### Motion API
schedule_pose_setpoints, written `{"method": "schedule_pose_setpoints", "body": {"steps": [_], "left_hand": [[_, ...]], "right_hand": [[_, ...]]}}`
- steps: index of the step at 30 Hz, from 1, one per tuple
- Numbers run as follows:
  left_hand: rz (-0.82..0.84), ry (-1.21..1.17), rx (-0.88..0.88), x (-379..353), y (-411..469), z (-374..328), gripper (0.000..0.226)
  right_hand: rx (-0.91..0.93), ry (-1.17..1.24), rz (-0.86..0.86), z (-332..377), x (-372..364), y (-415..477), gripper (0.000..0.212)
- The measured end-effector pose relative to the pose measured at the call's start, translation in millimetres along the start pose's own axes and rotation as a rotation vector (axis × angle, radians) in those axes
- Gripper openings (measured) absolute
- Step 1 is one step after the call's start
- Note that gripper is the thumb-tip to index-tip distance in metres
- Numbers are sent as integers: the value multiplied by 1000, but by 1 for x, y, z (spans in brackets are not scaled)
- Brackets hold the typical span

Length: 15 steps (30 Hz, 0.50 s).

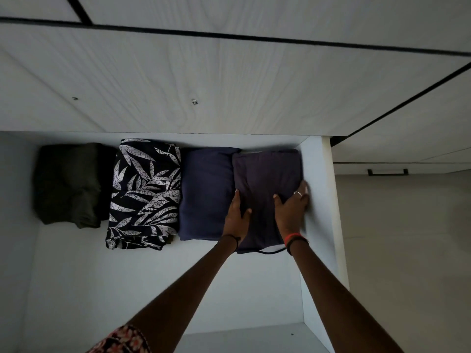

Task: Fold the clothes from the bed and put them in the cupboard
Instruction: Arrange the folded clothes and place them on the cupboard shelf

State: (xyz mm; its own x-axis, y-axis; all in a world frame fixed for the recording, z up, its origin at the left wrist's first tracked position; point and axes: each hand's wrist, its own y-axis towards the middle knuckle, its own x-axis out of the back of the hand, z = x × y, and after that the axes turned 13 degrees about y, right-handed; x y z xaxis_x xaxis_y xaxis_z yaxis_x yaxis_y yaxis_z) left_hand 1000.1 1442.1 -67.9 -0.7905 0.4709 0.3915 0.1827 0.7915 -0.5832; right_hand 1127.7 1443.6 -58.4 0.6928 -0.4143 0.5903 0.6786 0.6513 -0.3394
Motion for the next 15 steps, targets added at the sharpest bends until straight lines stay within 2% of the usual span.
{"method": "schedule_pose_setpoints", "body": {"steps": [2,4,8,11,15], "left_hand": [[29,44,-12,0,9,-3,65],[40,79,-25,0,21,-7,64],[31,129,-40,-1,37,-11,65],[-1,160,-66,-5,40,-8,64],[-25,189,-62,-6,29,-9,66]], "right_hand": [[120,-138,32,-5,-1,-5,83],[162,-233,71,-6,-2,-5,77],[177,-321,127,0,-3,5,71],[182,-451,179,1,-2,11,74],[118,-483,240,7,7,5,78]]}}
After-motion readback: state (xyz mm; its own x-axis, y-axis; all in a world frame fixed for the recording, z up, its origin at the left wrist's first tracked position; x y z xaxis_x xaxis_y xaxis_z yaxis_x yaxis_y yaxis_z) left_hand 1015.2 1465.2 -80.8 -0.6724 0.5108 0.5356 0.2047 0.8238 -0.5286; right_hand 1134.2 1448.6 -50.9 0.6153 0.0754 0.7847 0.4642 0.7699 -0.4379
